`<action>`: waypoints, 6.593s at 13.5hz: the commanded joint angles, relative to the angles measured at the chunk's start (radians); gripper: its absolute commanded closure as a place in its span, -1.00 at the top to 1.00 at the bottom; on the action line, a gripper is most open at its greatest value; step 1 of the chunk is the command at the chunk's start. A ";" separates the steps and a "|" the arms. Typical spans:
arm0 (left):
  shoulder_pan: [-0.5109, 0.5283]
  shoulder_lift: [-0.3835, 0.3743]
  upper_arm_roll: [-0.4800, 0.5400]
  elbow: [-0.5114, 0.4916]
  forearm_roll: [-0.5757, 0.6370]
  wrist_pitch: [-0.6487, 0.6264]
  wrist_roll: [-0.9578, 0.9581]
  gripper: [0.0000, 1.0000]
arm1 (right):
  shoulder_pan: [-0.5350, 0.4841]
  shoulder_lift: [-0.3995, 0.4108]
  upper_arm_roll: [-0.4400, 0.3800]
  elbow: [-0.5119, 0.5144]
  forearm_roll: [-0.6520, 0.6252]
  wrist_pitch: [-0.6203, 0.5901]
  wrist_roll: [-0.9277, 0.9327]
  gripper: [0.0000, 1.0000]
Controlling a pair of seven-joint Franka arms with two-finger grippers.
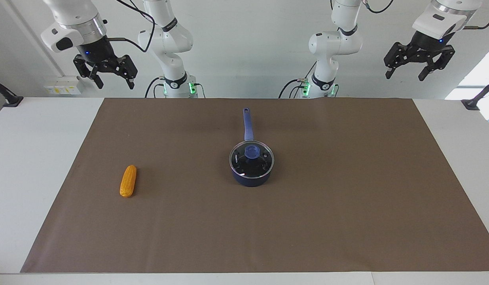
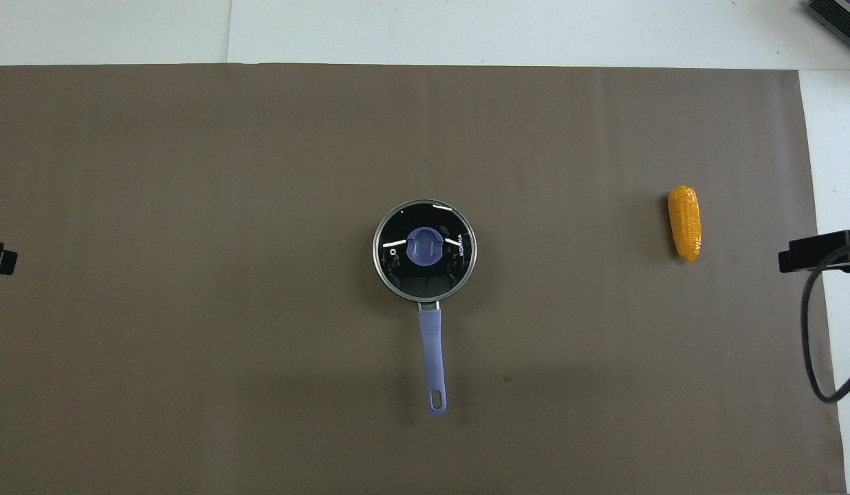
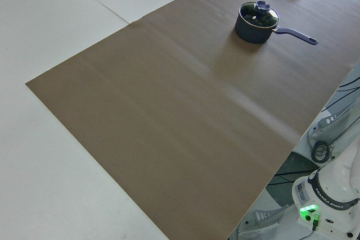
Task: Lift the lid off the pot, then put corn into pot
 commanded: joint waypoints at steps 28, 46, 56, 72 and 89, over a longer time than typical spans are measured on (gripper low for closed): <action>-0.023 -0.017 -0.040 -0.050 -0.001 0.127 -0.008 1.00 | -0.002 -0.009 0.006 0.001 0.027 -0.022 -0.028 1.00; -0.278 0.194 -0.193 -0.135 0.045 0.425 -0.440 1.00 | -0.013 -0.017 -0.002 -0.143 0.006 0.188 -0.035 1.00; -0.459 0.418 -0.199 -0.124 0.159 0.624 -0.731 1.00 | -0.065 0.363 -0.002 -0.320 0.006 0.884 -0.055 1.00; -0.502 0.445 -0.201 -0.231 0.160 0.776 -0.823 1.00 | -0.103 0.513 0.001 -0.303 0.027 1.040 -0.100 -1.00; -0.491 0.373 -0.200 -0.222 0.160 0.707 -0.812 -1.00 | 0.010 0.166 0.012 -0.205 0.009 0.439 0.224 -1.00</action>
